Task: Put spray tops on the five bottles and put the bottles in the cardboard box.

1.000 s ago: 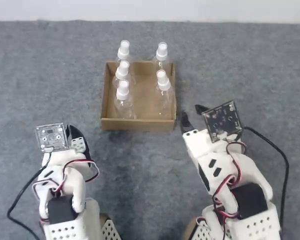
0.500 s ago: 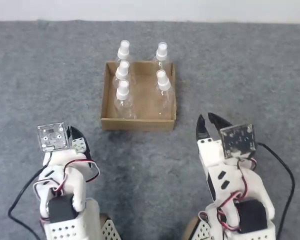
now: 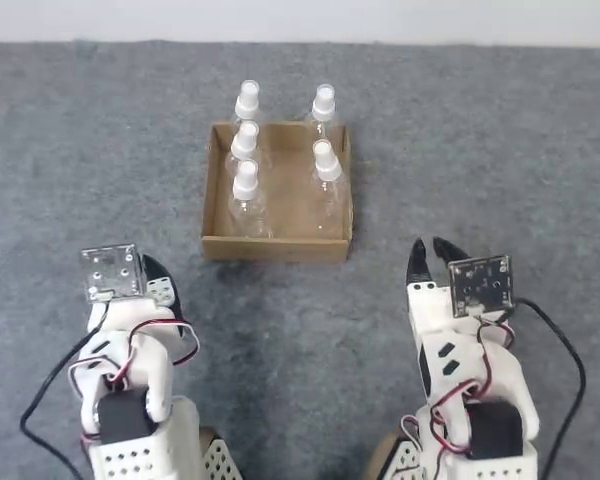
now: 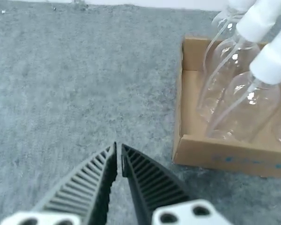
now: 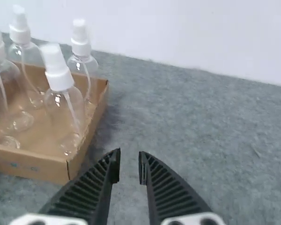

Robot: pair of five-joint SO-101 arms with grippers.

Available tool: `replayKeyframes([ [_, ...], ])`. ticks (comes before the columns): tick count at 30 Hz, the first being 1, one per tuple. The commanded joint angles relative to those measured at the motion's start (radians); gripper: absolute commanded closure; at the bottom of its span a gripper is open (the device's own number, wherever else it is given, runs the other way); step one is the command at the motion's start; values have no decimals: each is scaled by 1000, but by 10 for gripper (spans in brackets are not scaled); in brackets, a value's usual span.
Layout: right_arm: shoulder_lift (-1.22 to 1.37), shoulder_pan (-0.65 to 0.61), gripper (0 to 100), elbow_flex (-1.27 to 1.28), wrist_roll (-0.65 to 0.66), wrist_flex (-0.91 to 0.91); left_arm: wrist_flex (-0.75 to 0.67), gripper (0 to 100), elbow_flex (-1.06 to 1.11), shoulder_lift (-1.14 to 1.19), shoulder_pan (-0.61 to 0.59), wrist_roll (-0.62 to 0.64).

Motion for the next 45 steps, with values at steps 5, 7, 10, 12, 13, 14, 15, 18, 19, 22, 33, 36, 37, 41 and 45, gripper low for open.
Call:
replayKeyframes([
  [5,-10,22,989,117,17,-2,-35,985,-8,-25,6,-12],
  [7,-10,22,989,157,15,-2,-35,985,-8,-25,6,-12],
  [10,-10,35,989,207,18,-2,-35,985,-8,-25,6,-12],
  [12,-10,51,989,224,20,-2,-35,985,-7,-25,6,-12],
  [13,-10,61,989,233,20,-2,-35,985,-7,-25,6,-12],
  [14,-10,70,989,244,20,-2,-35,985,-7,-25,6,-12],
  [15,-10,79,989,256,20,-2,-34,985,-7,-25,6,-12],
  [18,-10,97,989,311,20,-2,-34,985,-7,-25,6,-12],
  [19,-7,104,989,315,20,4,-34,985,-7,-25,6,-12],
  [22,-8,154,989,313,20,8,-34,985,-7,-25,6,-12],
  [33,1,300,989,313,20,166,-32,984,-4,-25,34,-12],
  [36,-7,297,989,313,20,278,-34,984,25,-25,109,-15],
  [37,-7,295,989,313,20,303,-34,984,31,-25,132,-15],
  [41,-7,295,991,313,20,341,-44,984,65,-23,203,-15],
  [45,-8,295,991,313,20,341,-118,984,143,-23,258,-15],
])
